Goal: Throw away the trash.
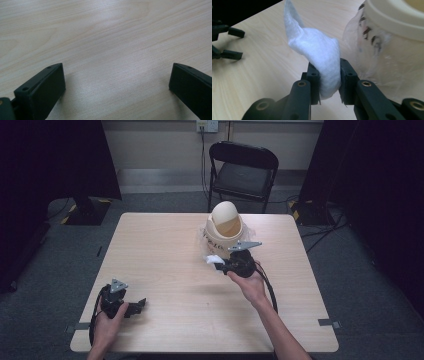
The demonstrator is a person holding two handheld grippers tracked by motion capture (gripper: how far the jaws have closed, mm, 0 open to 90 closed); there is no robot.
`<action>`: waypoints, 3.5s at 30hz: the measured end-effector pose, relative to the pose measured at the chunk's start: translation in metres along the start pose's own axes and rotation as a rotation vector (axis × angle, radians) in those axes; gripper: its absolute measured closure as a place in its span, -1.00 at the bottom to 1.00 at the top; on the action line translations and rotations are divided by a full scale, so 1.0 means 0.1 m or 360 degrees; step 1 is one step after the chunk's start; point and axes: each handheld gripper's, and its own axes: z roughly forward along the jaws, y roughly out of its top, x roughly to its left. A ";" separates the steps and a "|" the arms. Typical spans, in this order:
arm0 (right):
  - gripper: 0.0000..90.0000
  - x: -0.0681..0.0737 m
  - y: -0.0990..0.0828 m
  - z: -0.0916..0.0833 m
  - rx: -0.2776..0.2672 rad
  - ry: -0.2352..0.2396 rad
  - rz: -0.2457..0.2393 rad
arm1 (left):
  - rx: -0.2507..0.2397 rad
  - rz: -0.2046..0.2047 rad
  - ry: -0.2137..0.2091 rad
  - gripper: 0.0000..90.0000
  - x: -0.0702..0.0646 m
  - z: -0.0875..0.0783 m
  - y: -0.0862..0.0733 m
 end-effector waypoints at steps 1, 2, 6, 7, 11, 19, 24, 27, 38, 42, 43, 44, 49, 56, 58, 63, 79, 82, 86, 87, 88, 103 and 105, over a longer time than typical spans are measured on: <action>0.65 -0.02 0.02 0.00 -0.0003 -0.0001 0.0006 | 0.0000 0.0000 0.0000 -1.00 0.00 0.00 0.00; 0.65 -0.09 0.06 0.00 -0.0008 -0.0015 0.0021 | -0.0001 0.0000 -0.0001 -1.00 0.00 0.00 0.00; 0.65 -0.15 0.14 -0.03 -0.0015 -0.0043 0.0027 | -0.0001 0.0000 -0.0001 -1.00 0.00 0.00 0.00; 0.65 -0.16 0.18 -0.04 -0.0021 -0.0042 0.0026 | -0.0001 0.0000 0.0000 -1.00 0.00 0.00 0.00; 0.65 -0.22 0.30 -0.10 -0.0043 -0.0076 0.0029 | 0.0004 0.0007 0.0000 -1.00 0.00 0.00 0.00; 0.66 -0.38 0.34 -0.07 -0.0051 -0.0084 0.0086 | -0.0001 0.0000 0.0000 -1.00 0.00 0.00 0.00; 0.66 -0.50 0.37 -0.07 -0.0048 -0.0115 0.0119 | -0.0001 0.0000 0.0000 -1.00 0.00 0.00 0.00; 0.66 -0.57 0.43 -0.09 -0.0059 -0.0141 0.0135 | -0.0001 0.0000 0.0000 -1.00 0.00 0.00 0.00; 0.65 -0.77 0.58 -0.06 -0.0023 -0.0215 0.0154 | -0.0001 0.0000 -0.0001 -1.00 0.00 0.00 0.00; 0.64 -0.80 0.60 -0.02 -0.0008 -0.0232 0.0153 | -0.0001 0.0000 -0.0001 -1.00 0.00 0.00 0.00; 0.64 -0.81 0.61 -0.01 -0.0005 -0.0233 0.0155 | 0.0000 0.0001 0.0000 -1.00 0.00 0.00 0.00; 0.64 -0.82 0.62 0.00 -0.0006 -0.0231 0.0156 | 0.0000 0.0001 0.0000 -1.00 0.00 0.00 0.00; 0.64 -0.84 0.66 0.06 0.0012 -0.0248 0.0147 | 0.0000 0.0000 0.0000 -1.00 0.00 0.00 0.00; 0.64 -0.95 0.63 0.13 -0.0020 -0.0194 0.0235 | 0.0000 0.0001 -0.0001 -1.00 0.00 0.00 0.00; 0.64 -0.95 0.64 0.15 -0.0008 -0.0199 0.0232 | 0.0000 0.0000 0.0000 -1.00 0.00 0.00 0.00; 0.64 -0.93 0.71 0.20 0.0072 -0.0266 0.0189 | -0.0001 0.0000 -0.0001 -1.00 0.00 0.00 0.00; 0.42 -0.91 0.80 0.41 0.0244 -0.0374 0.0135 | 0.0000 0.0001 -0.0001 -1.00 0.00 0.00 0.00; 0.34 -0.90 0.80 0.41 0.0238 -0.0367 0.0137 | -0.0001 0.0000 -0.0001 -1.00 0.00 0.00 0.00; 0.19 -0.87 0.80 0.40 0.0225 -0.0345 0.0138 | -0.0001 0.0001 -0.0001 -1.00 0.00 0.00 0.00; 0.16 -0.86 0.81 0.39 0.0226 -0.0359 0.0128 | -0.0001 0.0001 -0.0001 -1.00 0.00 0.00 0.00; 0.13 -0.85 0.82 0.38 0.0222 -0.0374 0.0115 | -0.0001 0.0001 0.0000 -1.00 0.00 0.00 0.00; 0.04 -0.83 0.80 0.16 0.0116 -0.0340 0.0131 | -0.0001 0.0000 0.0000 -1.00 0.00 0.00 0.00; 0.11 -0.83 0.78 0.13 0.0098 -0.0321 0.0159 | -0.0001 0.0000 0.0000 -1.00 0.00 0.00 0.00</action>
